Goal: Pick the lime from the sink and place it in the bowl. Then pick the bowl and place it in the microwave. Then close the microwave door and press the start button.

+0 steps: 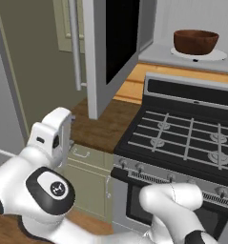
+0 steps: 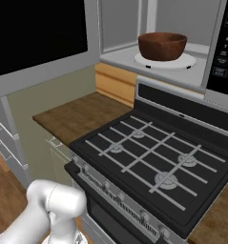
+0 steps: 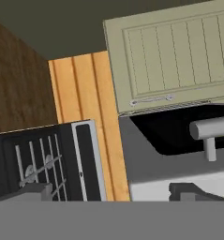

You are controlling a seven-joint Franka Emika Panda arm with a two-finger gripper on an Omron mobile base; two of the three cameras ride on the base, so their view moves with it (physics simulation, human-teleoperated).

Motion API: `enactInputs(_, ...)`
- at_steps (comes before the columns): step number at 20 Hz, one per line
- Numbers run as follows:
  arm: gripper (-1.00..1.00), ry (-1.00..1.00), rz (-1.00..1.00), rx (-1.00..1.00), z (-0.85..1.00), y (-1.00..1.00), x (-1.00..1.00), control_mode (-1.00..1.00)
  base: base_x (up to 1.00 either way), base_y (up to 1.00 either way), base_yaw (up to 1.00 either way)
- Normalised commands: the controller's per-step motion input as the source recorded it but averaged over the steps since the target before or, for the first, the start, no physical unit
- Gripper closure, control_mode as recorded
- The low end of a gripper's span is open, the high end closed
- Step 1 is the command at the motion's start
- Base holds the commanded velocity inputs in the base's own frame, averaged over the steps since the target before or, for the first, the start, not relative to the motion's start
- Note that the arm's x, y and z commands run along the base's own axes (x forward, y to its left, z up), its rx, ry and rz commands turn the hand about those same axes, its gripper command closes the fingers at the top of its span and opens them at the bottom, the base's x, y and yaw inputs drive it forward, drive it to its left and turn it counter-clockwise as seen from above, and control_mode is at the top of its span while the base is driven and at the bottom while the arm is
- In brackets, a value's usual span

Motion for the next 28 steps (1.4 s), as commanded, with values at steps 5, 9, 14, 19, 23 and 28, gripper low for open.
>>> enactInputs(5,-1.0,-0.02,-0.11,0.0,-0.22,0.57,0.94,-1.0,0.0,0.0,0.0)
enactInputs(9,-1.0,-0.03,-0.04,0.0,0.0,-0.01,0.94,-1.0,0.0,0.0,0.0)
enactInputs(14,-1.0,-0.02,-0.03,0.0,0.02,-0.25,0.8,-1.0,0.0,0.0,0.0)
enactInputs(19,-1.0,-0.04,-0.02,0.01,0.27,-0.48,0.51,-1.0,0.0,0.0,0.0)
enactInputs(23,-1.0,-0.17,-0.02,0.04,0.42,-0.79,0.05,-1.0,0.0,0.0,0.0)
enactInputs(28,-1.0,-0.15,0.0,0.08,0.37,-0.97,0.0,-1.0,0.0,0.0,0.0)
